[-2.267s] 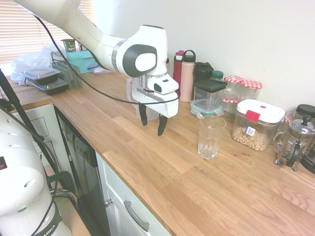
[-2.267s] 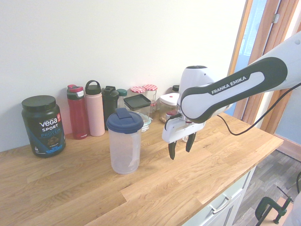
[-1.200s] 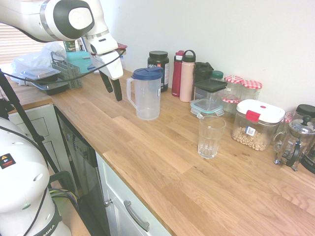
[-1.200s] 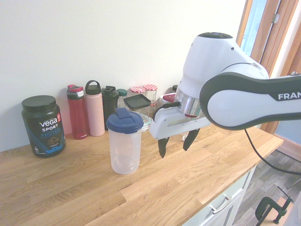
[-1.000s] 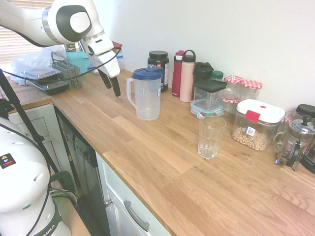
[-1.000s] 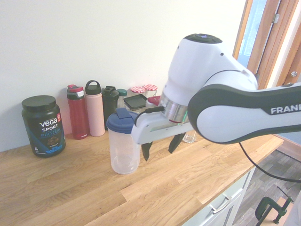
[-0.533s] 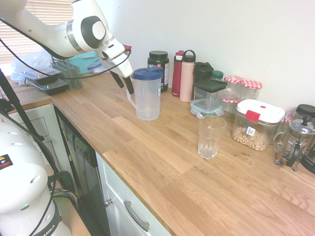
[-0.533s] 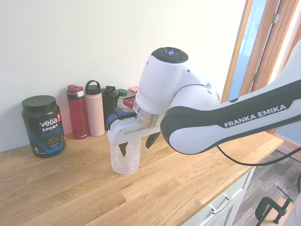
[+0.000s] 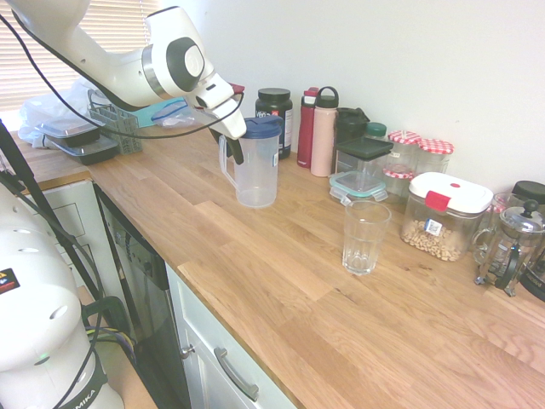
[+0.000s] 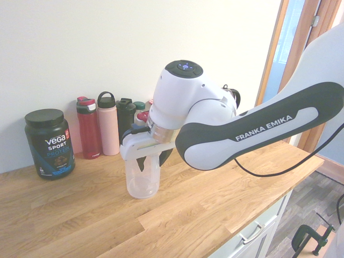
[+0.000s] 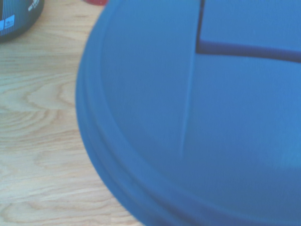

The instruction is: Pour me some water

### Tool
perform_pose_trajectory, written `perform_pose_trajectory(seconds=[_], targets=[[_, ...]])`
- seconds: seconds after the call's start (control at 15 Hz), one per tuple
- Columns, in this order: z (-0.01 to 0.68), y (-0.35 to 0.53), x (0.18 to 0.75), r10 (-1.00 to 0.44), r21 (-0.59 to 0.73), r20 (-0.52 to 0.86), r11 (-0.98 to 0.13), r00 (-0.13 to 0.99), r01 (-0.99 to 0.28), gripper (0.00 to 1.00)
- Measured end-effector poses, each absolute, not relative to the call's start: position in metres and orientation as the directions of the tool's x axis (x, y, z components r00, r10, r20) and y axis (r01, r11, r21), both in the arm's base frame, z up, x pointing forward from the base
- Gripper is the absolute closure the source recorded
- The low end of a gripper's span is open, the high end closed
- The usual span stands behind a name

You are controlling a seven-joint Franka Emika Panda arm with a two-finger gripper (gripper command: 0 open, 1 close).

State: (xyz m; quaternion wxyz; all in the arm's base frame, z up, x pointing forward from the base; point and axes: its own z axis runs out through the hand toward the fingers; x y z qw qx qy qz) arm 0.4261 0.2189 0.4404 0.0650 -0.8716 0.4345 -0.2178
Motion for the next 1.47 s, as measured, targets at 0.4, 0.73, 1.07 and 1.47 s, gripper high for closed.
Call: perform_pose_trajectory(seconds=[0.4, 0.73, 1.07, 1.47], targets=[[0.439, 0.221, 0.426, -0.786, -0.304, 0.323, -0.614, 0.527, -0.729, 1.0], [0.441, 0.217, 0.427, -0.794, -0.31, 0.314, -0.604, 0.52, -0.735, 1.0], [0.476, 0.187, 0.406, -0.763, -0.321, 0.317, -0.645, 0.563, -0.694, 1.0], [0.529, 0.078, 0.334, -0.542, -0.237, 0.298, -0.839, 0.785, -0.49, 1.0]])
